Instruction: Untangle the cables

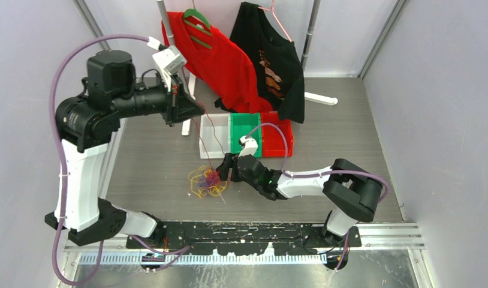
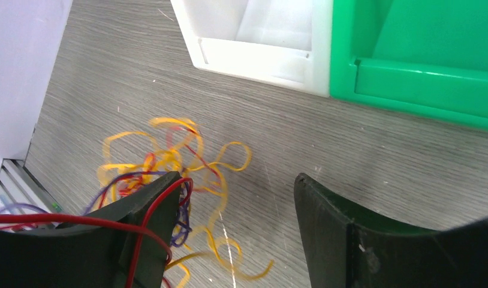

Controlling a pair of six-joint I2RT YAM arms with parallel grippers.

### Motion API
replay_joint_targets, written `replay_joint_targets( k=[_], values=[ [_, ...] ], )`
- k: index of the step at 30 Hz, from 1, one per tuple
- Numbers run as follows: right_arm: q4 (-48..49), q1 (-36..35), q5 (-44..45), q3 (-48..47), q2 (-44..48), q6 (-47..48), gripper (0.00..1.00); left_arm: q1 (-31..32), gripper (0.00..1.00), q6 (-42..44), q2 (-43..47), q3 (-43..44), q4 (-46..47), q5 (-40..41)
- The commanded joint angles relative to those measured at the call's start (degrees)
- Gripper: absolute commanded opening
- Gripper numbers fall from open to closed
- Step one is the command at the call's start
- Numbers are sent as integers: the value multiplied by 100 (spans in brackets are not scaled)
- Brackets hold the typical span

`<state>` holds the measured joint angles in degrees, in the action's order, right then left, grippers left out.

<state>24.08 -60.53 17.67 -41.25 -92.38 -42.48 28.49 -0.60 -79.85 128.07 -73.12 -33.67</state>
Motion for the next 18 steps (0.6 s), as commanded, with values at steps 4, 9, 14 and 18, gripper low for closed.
replay_joint_targets(
  k=[4, 9, 14, 18],
  values=[
    [337, -33, 360, 459, 317, -113, 73, 25, 0, 66, 462, 401, 1441, 568],
    [352, -33, 521, 669, 438, -130, 73, 25, 0, 30, 646, 413, 2124, 826],
    [343, -30, 765, 993, 589, -138, 73, 24, 0, 293, 994, 252, 3035, 1744],
    [343, -29, 851, 1215, 681, -155, 73, 25, 0, 663, 1151, 107, 3542, 2356]
  ],
)
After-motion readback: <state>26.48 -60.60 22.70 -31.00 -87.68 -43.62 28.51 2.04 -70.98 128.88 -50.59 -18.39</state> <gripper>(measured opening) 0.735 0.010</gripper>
